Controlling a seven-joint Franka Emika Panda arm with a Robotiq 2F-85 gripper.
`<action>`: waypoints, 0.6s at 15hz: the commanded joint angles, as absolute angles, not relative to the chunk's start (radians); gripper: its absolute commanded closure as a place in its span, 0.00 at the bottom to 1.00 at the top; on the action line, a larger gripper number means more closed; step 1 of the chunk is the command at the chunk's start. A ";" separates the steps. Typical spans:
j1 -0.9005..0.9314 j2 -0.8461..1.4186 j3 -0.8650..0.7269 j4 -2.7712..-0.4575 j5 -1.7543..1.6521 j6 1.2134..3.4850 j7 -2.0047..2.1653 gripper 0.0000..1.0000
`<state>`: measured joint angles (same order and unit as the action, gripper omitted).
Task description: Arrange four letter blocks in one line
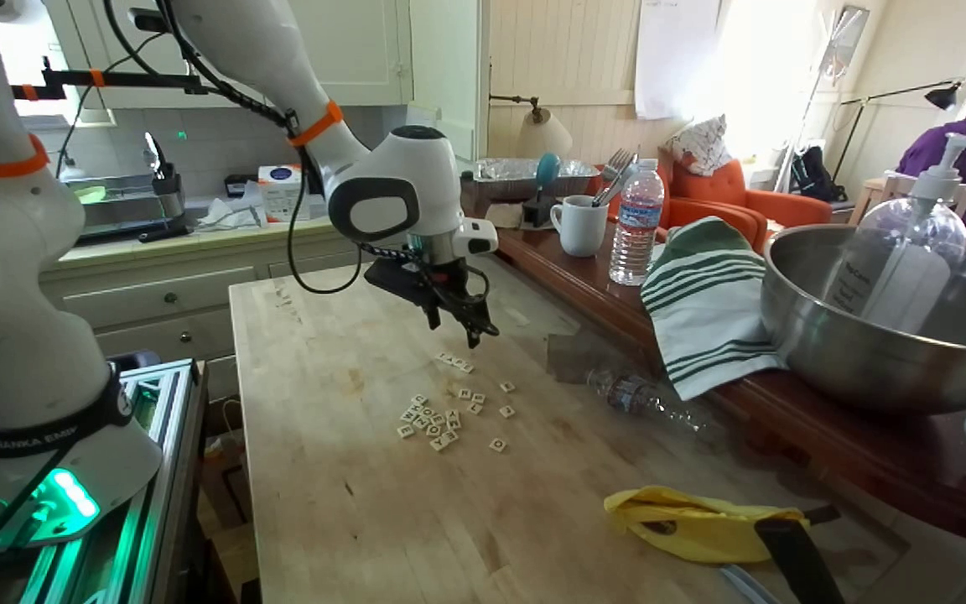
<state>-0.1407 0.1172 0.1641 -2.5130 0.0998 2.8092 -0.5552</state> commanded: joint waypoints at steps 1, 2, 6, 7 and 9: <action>-0.108 0.116 0.134 -2.511 0.106 2.806 -0.558 0.01; -0.105 0.116 0.131 -2.511 0.106 2.806 -0.557 0.00; -0.102 0.116 0.127 -2.511 0.105 2.806 -0.557 0.00; -0.102 0.116 0.127 -2.511 0.105 2.806 -0.557 0.00; -0.101 0.116 0.127 -2.511 0.105 2.806 -0.557 0.00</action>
<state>-0.1257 0.1164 0.1499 -2.5116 0.1002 2.8071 -0.5552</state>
